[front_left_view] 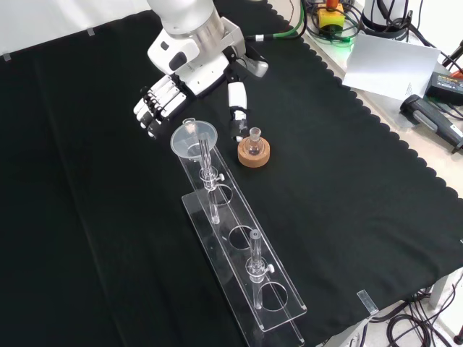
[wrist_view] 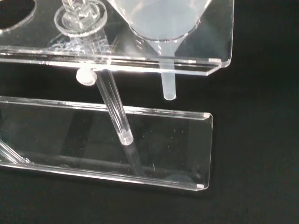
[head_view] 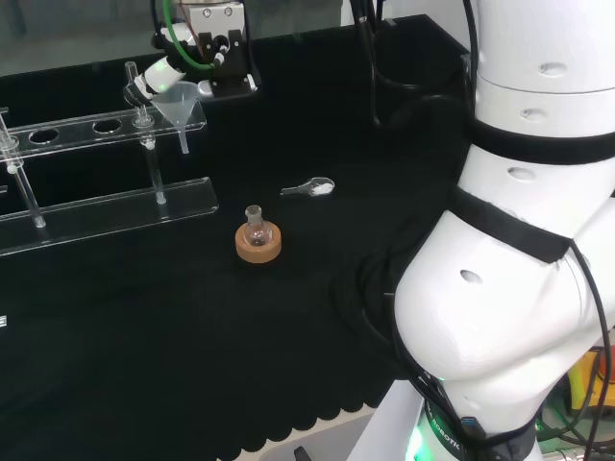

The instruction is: Pick up the funnel from the transparent funnel stand.

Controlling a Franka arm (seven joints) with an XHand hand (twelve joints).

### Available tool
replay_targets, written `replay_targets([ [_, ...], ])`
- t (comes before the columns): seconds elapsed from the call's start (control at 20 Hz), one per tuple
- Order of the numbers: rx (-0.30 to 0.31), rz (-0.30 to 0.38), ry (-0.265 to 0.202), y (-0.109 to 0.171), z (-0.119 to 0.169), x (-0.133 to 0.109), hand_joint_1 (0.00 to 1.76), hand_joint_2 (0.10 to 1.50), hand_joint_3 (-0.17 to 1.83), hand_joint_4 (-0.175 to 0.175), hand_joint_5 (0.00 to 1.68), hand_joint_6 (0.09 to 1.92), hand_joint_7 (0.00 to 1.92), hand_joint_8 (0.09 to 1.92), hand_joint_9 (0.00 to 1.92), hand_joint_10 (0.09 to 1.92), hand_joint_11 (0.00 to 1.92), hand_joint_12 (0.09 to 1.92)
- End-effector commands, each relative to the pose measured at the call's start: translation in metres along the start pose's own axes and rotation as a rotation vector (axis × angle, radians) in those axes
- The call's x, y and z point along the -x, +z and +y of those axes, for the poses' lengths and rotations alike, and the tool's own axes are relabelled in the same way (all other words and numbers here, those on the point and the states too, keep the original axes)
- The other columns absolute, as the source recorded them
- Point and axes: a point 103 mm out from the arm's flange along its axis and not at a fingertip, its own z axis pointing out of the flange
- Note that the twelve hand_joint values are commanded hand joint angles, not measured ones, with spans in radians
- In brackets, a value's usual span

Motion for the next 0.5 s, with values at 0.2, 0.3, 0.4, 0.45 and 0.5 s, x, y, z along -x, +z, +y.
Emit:
replay_targets([
  [0.2, -0.03, -0.005, 0.006, 0.01, 0.001, -0.002, 0.39, 0.64, 0.01, -0.012, 0.0, 0.09, 0.0, 0.09, 0.0, 0.09, 0.0, 0.09],
  [0.3, -0.041, -0.007, 0.009, 0.013, 0.001, -0.002, 0.39, 0.64, 0.01, -0.013, 0.0, 0.09, 0.0, 0.09, 0.0, 0.09, 0.0, 0.09],
  [0.4, -0.054, -0.008, 0.014, 0.017, 0.002, -0.001, 0.39, 0.64, 0.01, -0.014, 0.0, 0.09, 0.0, 0.09, 0.0, 0.09, 0.0, 0.09],
  [0.45, -0.06, -0.007, 0.018, 0.019, 0.003, 0.0, 0.39, 0.64, 0.01, -0.015, 0.0, 0.09, 0.0, 0.09, 0.0, 0.09, 0.0, 0.09],
  [0.5, -0.068, -0.007, 0.02, 0.021, 0.003, 0.001, 0.39, 0.64, 0.01, -0.015, 0.0, 0.09, 0.0, 0.09, 0.0, 0.09, 0.0, 0.09],
])
